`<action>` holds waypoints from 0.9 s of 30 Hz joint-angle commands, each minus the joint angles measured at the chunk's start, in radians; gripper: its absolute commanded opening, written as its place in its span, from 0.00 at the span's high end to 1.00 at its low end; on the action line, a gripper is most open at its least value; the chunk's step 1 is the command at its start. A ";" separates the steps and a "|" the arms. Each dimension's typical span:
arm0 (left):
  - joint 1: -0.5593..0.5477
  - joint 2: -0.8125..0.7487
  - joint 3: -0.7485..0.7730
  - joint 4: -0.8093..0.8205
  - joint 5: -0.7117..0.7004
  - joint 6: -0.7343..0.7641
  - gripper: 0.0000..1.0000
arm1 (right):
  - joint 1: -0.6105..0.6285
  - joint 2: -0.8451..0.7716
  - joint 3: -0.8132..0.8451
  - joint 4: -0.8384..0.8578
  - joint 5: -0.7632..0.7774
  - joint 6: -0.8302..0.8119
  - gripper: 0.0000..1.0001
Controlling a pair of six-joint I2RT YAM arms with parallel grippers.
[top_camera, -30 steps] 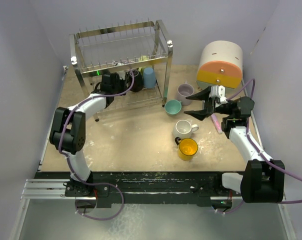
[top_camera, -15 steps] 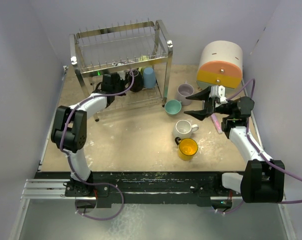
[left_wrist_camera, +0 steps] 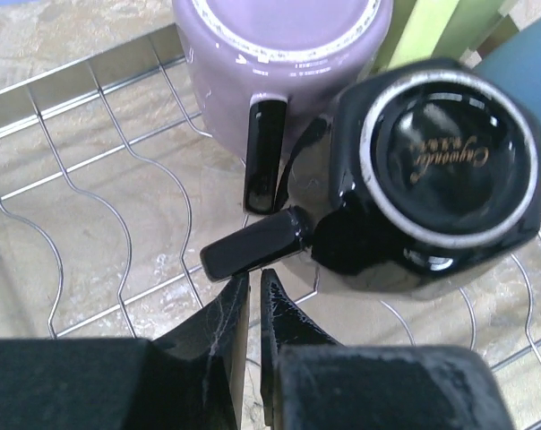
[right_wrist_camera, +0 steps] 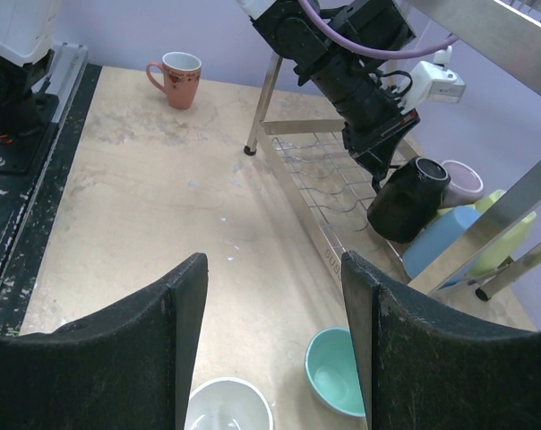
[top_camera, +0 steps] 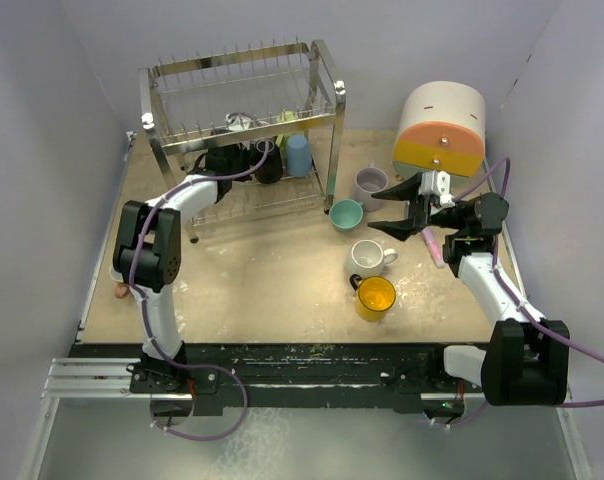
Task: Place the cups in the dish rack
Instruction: Adjust the cup in the dish rack.
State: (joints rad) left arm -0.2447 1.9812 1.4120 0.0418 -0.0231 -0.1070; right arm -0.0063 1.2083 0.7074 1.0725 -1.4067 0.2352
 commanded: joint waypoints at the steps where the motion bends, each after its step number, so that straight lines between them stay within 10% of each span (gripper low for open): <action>1: 0.012 0.032 0.092 0.008 0.004 0.030 0.87 | 0.003 -0.024 0.047 0.014 -0.013 -0.011 0.36; 27: 0.012 -0.324 -0.424 0.260 0.381 -0.302 0.71 | 0.002 -0.034 0.053 -0.020 -0.017 -0.034 0.36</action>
State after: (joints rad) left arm -0.2401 1.7462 1.0641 0.1692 0.2687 -0.3241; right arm -0.0063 1.2079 0.7090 1.0355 -1.4071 0.2153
